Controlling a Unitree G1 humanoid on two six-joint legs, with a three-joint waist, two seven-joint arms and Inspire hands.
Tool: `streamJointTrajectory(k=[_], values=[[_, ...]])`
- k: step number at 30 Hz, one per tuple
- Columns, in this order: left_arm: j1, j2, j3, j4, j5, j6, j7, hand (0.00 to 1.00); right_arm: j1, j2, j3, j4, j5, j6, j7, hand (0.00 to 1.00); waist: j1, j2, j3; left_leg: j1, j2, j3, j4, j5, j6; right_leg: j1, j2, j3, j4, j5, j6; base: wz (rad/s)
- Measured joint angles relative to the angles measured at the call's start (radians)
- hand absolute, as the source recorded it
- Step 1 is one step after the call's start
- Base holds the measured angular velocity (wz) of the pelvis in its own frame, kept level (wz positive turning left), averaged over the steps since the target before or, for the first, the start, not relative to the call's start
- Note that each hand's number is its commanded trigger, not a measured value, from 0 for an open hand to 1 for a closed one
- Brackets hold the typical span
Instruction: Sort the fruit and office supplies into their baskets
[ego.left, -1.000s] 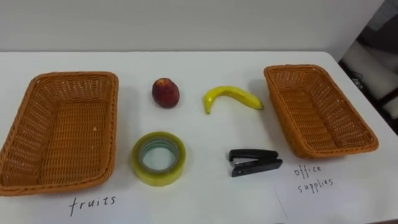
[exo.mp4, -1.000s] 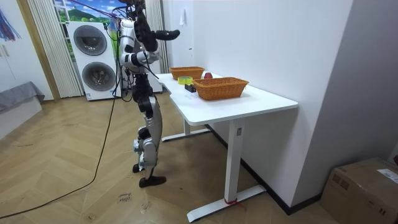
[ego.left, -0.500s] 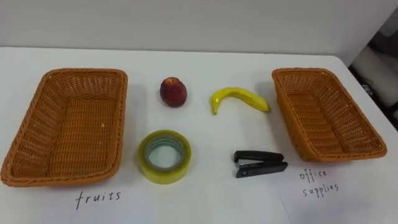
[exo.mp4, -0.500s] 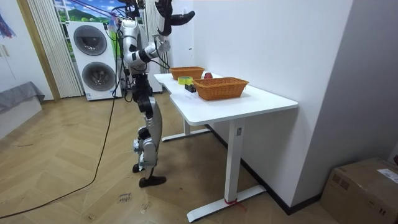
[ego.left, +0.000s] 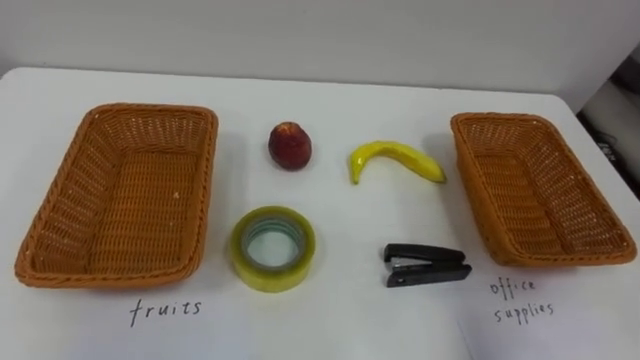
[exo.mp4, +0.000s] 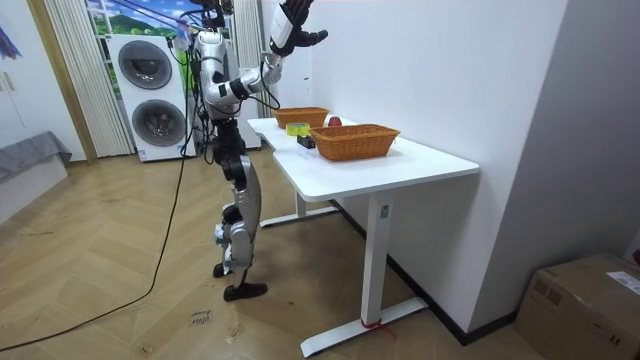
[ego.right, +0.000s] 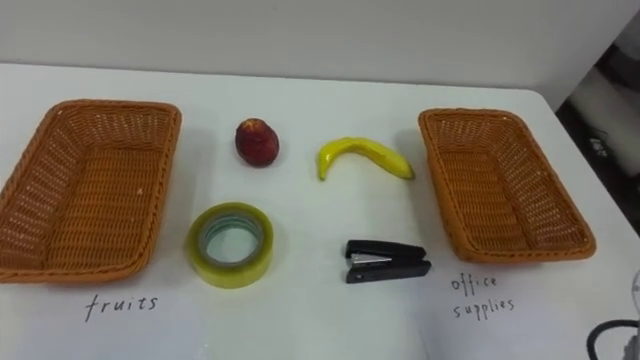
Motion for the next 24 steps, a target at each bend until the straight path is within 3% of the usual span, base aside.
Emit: streamJointTrajectory(k=[7,9,14,24], values=[[-0.01,0.0,-0.009,-0.006,0.02,0.006,-0.009,0.0,-0.006,-0.001,0.081,-0.023,0.002,0.005,0.122,0.0,0.017,0.012,-0.0044,-0.002,0.002,-0.006,0.005,0.001,-0.002,0.002,0.0,-0.012,0.0,0.002,-0.004,0.04],[-0.013,0.003,-0.009,-0.01,0.029,0.004,-0.009,0.0,-0.007,-0.005,0.108,-0.024,0.001,0.006,0.175,0.0,0.022,0.012,-0.0108,-0.002,0.003,-0.005,0.005,0.002,-0.003,0.003,-0.001,-0.016,0.0,0.003,-0.005,0.0],[-0.011,0.012,-0.009,-0.01,0.038,-0.005,-0.009,0.0,-0.007,-0.008,0.151,-0.024,0.0,0.006,0.271,0.0,0.023,0.006,-0.0136,-0.001,0.004,-0.002,0.007,0.003,-0.005,0.005,0.0,-0.016,0.001,0.004,-0.007,0.0],[-0.01,0.013,-0.036,-0.001,0.067,-0.007,-0.009,0.0,0.001,-0.006,0.219,-0.016,-0.009,0.01,0.446,0.0,0.028,-0.003,-0.009,0.001,0.004,-0.007,0.012,0.003,-0.004,0.011,0.0,-0.016,-0.001,0.008,-0.009,0.0]])
